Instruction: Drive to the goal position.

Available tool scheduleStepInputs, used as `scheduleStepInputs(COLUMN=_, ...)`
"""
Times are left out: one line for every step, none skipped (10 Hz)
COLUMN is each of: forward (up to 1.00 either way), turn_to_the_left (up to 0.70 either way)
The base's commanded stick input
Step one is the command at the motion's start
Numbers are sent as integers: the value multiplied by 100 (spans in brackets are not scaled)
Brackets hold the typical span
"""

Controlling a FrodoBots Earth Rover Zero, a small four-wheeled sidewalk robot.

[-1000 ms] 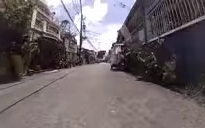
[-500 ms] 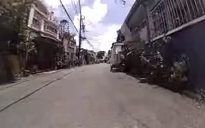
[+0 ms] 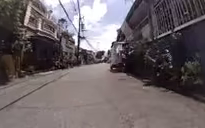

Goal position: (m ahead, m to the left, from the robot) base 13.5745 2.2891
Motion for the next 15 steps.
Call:
scheduleStepInputs(forward=70, turn_to_the_left=0)
scheduleStepInputs(forward=70, turn_to_the_left=0)
scheduleStepInputs(forward=70, turn_to_the_left=0)
scheduleStepInputs(forward=70, turn_to_the_left=0)
scheduleStepInputs(forward=70, turn_to_the_left=0)
scheduleStepInputs(forward=70, turn_to_the_left=0)
scheduleStepInputs(forward=70, turn_to_the_left=0)
scheduleStepInputs(forward=70, turn_to_the_left=0)
scheduleStepInputs(forward=70, turn_to_the_left=0)
scheduleStepInputs(forward=70, turn_to_the_left=0)
scheduleStepInputs(forward=70, turn_to_the_left=0)
scheduleStepInputs(forward=70, turn_to_the_left=0)
scheduleStepInputs(forward=70, turn_to_the_left=0)
scheduleStepInputs(forward=70, turn_to_the_left=35)
scheduleStepInputs(forward=70, turn_to_the_left=35)
